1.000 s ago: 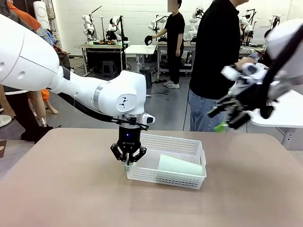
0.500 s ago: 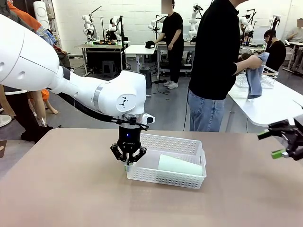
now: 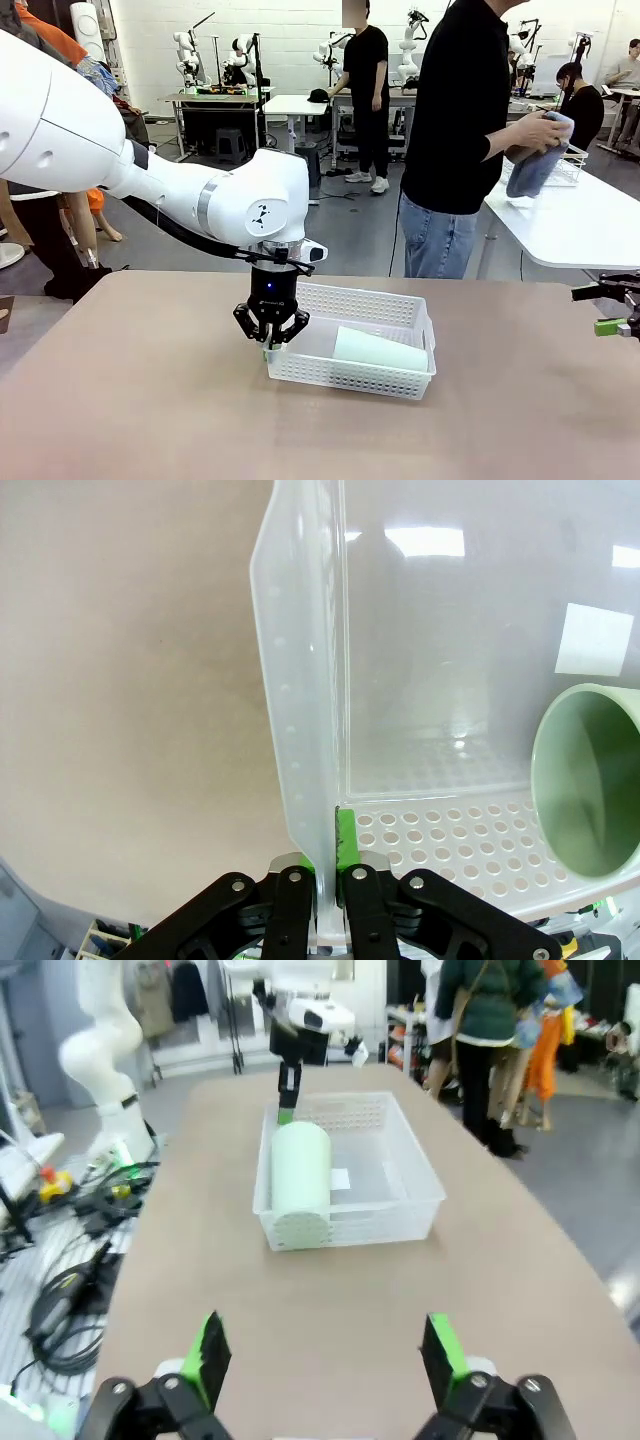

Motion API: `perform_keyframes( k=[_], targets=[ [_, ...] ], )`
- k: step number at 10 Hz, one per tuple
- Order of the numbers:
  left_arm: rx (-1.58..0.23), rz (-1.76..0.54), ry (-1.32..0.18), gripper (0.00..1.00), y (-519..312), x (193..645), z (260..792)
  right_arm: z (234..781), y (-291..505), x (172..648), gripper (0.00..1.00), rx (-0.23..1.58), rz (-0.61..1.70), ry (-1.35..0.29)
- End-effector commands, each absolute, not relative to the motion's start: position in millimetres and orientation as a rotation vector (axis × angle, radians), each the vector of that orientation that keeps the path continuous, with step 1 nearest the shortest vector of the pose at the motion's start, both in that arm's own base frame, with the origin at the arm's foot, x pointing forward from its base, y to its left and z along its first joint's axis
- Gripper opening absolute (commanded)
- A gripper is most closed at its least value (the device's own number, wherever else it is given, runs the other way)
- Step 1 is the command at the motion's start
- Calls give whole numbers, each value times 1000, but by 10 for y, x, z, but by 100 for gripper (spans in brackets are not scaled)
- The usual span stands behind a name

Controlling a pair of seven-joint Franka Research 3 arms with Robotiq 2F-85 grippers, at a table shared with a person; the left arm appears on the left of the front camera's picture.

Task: Clean and organize the cups into the basket.
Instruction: Pick up the Organizing basket and move it to the center of the table, then pick up the Reusable plastic cup from the right side of the table and place it inside the Organizing basket, then pick up the Reusable plastic cup from the right side of the table and stack it inside the Organizing basket in the center of the table.

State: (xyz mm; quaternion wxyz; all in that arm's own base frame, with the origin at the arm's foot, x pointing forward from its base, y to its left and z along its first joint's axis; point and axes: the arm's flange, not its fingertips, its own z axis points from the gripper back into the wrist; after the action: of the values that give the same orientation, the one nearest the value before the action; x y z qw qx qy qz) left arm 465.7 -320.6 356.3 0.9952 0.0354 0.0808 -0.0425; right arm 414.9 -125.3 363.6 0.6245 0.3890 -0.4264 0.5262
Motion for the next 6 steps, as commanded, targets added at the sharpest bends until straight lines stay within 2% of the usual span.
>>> perform_keyframes(
  k=[1, 6],
  targets=[
    [78, -87, 167, 0, -3168, 4655, 3538, 3596, -1238, 4132, 100, 877, 1237, -941],
    [78, -87, 167, 0, -3168, 4655, 3538, 3596, -1238, 4132, 100, 877, 1237, -941]
  ],
)
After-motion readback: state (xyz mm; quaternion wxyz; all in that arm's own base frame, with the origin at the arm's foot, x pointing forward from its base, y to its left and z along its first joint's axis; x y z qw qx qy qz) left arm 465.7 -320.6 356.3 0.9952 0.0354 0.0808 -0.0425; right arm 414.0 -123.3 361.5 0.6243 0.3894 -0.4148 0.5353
